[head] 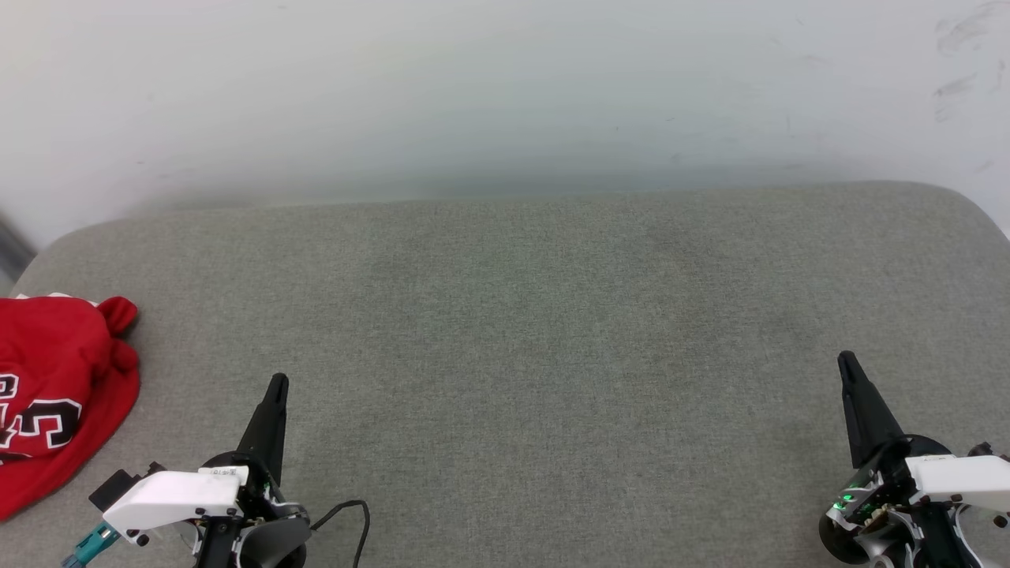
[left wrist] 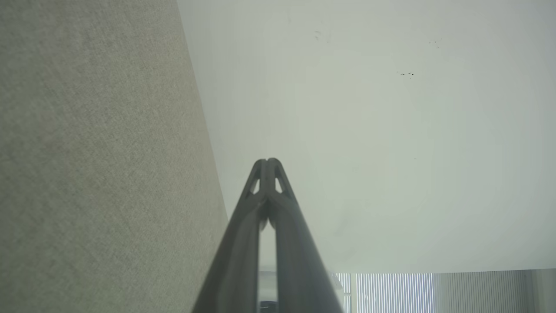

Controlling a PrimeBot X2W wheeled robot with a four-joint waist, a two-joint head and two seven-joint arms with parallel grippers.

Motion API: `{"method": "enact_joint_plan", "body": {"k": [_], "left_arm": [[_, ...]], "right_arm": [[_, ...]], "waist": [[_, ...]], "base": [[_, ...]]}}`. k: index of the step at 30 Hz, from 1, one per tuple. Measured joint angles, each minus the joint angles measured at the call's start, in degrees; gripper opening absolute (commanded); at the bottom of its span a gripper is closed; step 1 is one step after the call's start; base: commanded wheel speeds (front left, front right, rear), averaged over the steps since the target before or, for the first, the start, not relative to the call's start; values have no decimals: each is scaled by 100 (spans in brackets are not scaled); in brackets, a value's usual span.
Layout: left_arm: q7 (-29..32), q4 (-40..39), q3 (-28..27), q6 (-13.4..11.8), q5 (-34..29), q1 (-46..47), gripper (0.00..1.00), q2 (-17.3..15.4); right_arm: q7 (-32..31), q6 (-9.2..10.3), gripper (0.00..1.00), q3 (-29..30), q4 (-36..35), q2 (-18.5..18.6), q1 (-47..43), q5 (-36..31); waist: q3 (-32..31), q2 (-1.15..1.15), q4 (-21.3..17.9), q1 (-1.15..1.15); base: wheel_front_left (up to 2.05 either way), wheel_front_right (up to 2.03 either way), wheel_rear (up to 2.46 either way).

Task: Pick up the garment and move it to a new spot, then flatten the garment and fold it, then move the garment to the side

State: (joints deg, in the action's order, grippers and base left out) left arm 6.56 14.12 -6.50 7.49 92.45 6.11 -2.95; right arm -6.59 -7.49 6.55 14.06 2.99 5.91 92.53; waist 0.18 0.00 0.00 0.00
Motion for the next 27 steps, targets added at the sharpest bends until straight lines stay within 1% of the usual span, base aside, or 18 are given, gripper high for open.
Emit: {"method": "enact_joint_plan", "body": {"k": [27], "left_arm": [[0,0,3,0,0,0,0,0]], "right_arm": [[0,0,0,-1,0,0,0,0]], "waist": [[0,0,0,0]], "base": [[0,0,0]]}}
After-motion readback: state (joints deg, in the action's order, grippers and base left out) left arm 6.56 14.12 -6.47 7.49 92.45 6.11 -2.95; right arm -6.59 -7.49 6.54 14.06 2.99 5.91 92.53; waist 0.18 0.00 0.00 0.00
